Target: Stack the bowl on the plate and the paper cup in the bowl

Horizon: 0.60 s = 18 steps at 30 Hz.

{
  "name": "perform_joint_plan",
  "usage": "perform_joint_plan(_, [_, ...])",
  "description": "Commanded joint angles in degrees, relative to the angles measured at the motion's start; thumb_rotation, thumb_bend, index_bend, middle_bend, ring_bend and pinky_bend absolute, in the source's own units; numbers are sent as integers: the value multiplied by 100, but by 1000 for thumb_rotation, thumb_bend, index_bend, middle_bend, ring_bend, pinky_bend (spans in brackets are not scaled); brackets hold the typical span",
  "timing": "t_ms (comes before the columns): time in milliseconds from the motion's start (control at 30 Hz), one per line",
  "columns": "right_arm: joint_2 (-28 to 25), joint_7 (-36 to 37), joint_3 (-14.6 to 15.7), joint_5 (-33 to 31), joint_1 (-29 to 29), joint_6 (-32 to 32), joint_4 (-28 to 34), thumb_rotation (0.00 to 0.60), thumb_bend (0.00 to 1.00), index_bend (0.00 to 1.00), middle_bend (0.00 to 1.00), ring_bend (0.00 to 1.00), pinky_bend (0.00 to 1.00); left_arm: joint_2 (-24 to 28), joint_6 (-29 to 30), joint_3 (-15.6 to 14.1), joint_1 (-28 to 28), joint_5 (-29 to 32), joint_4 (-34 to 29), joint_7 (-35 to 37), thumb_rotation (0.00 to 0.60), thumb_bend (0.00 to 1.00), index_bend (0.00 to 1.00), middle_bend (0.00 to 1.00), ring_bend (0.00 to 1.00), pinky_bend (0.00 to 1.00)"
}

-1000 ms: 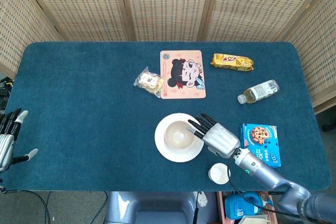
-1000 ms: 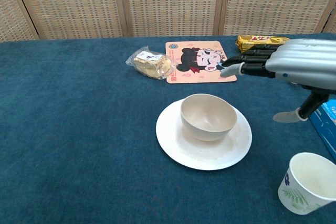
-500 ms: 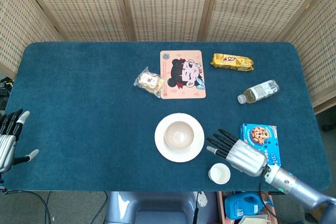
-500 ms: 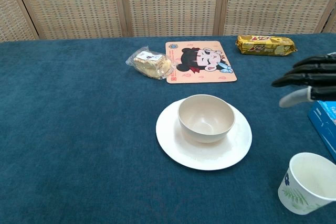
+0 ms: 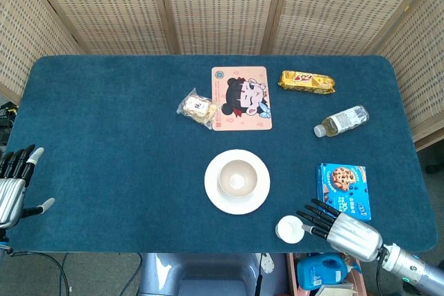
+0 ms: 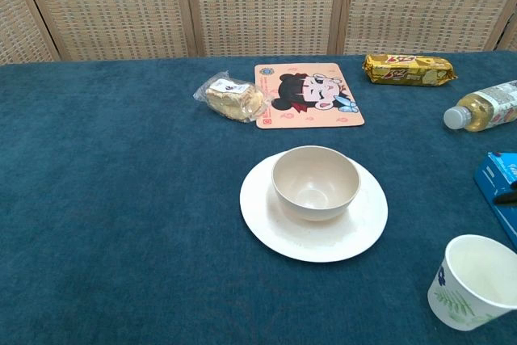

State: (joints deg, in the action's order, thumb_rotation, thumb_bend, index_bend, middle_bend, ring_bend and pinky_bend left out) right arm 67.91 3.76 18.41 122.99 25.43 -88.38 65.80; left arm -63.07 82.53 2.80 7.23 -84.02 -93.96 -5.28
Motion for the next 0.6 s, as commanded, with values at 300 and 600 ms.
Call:
perform_joint_plan(300, [402,-54,-118,167,171,210,66,600,227,206,0,0,0,7,-13,20,1,59,20,20,600,0,0,0,0,0])
perform_joint_plan(600, [704,-33,-157,9,315,770,-24,600,245,296,0,0,0,58,1,31,-22,87,65,171,600,0,0,0,0,0])
